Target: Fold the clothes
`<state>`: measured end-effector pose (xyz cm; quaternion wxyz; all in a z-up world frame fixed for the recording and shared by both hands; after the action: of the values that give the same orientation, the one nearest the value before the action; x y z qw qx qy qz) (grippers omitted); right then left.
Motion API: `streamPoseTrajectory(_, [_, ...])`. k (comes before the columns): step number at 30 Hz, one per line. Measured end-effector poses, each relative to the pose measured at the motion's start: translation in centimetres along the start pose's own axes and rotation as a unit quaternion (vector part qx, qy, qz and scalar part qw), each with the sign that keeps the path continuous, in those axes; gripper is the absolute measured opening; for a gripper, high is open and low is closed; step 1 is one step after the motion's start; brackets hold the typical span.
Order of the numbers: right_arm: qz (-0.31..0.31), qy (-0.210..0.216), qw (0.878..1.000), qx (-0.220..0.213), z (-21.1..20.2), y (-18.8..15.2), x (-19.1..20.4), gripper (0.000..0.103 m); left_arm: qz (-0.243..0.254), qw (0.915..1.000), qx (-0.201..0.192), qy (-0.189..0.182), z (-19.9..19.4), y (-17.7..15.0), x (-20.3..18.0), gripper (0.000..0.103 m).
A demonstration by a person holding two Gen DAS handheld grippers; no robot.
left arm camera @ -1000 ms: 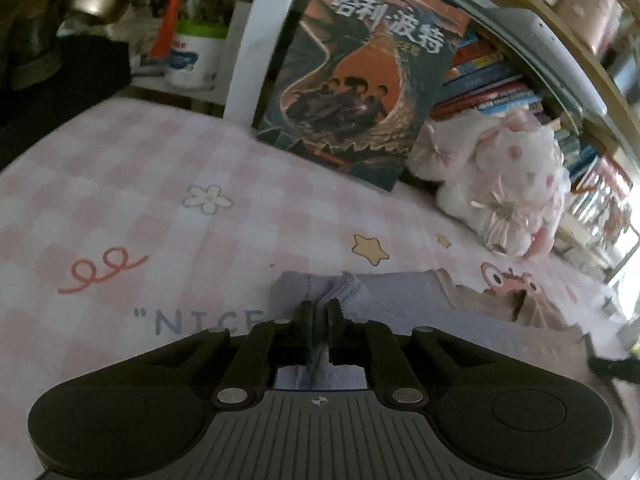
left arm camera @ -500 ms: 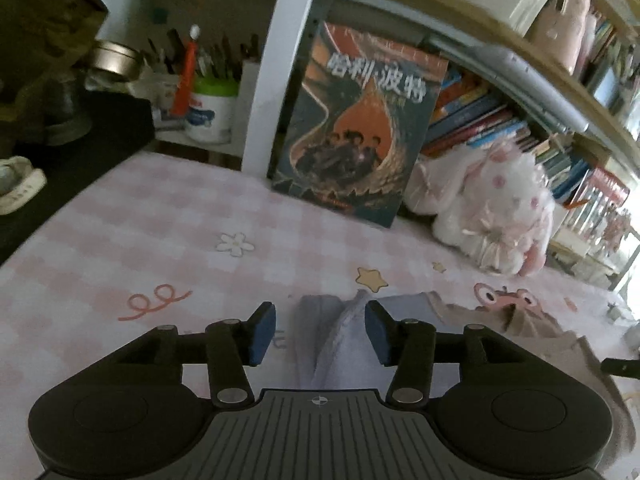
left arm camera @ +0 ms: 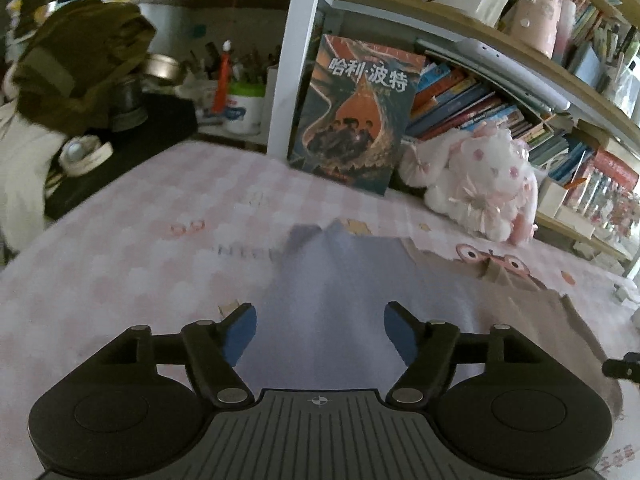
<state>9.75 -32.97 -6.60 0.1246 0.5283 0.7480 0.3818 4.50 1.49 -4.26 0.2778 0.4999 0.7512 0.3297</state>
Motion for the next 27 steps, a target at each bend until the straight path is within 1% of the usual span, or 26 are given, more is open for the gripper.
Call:
streamPoseTrajectory(2, [-0.014, 0.016, 1.000, 0.009, -0.4, -0.7, -0.3, 0.076, -0.004, 0.9999, 0.004, 0.011, -0.9, -1.2, -1.1, 0.076])
streamPoseTrajectory(8, [-0.029, 0.059, 0.997, 0.036, -1.2, -2.6, -1.6, 0.076, -0.011, 0.9990, 0.014, 0.042, -3.4, -4.7, -4.1, 0.078])
streamPoseTrajectory(11, [-0.034, 0.073, 0.996, 0.047, -1.4, -3.3, -2.1, 0.077, -0.014, 0.9981, 0.022, 0.055, -4.3, -6.2, -5.3, 0.079])
streamPoseTrajectory(16, [-0.034, 0.095, 0.993, 0.058, -1.8, -4.2, -2.6, 0.077, -0.030, 0.9956, 0.047, 0.075, -4.8, -7.5, -6.1, 0.083])
streamPoseTrajectory(19, [-0.032, 0.101, 0.992, 0.064, -1.8, -4.6, -2.9, 0.077, -0.066, 0.9914, 0.080, 0.080, -4.1, -7.9, -5.4, 0.083])
streamPoseTrajectory(21, [-0.030, 0.105, 0.992, 0.067, -1.8, -4.6, -3.0, 0.077, -0.120, 0.9856, 0.096, 0.070, -3.7, -8.0, -4.4, 0.083])
streamPoseTrajectory(23, [-0.031, 0.108, 0.991, 0.067, -1.8, -4.5, -3.0, 0.077, -0.183, 0.9756, 0.106, 0.058, -3.1, -8.0, -3.0, 0.082])
streamPoseTrajectory(24, [-0.032, 0.110, 0.991, 0.066, -1.8, -4.5, -2.9, 0.077, -0.218, 0.9680, 0.114, 0.051, -2.7, -8.0, -2.2, 0.081])
streamPoseTrajectory(26, [-0.033, 0.112, 0.991, 0.063, -1.8, -4.2, -2.8, 0.077, -0.279, 0.9529, 0.117, 0.026, -1.9, -7.8, -1.1, 0.081])
streamPoseTrajectory(27, [-0.034, 0.112, 0.991, 0.061, -1.9, -4.1, -2.7, 0.077, -0.308, 0.9440, 0.117, 0.012, -1.6, -7.7, -0.6, 0.081])
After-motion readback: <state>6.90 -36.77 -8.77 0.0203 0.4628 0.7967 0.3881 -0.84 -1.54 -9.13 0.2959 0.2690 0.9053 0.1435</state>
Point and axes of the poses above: each gripper's, at about its wrist camera, not at the fingertips, and z roughly the way its jaws point, x to its left, y to its top, the point moved 8 cm from there along z, roughly the way its jaws point, and after that the axes turned 9 degrees about y, right-handed, at the moved point
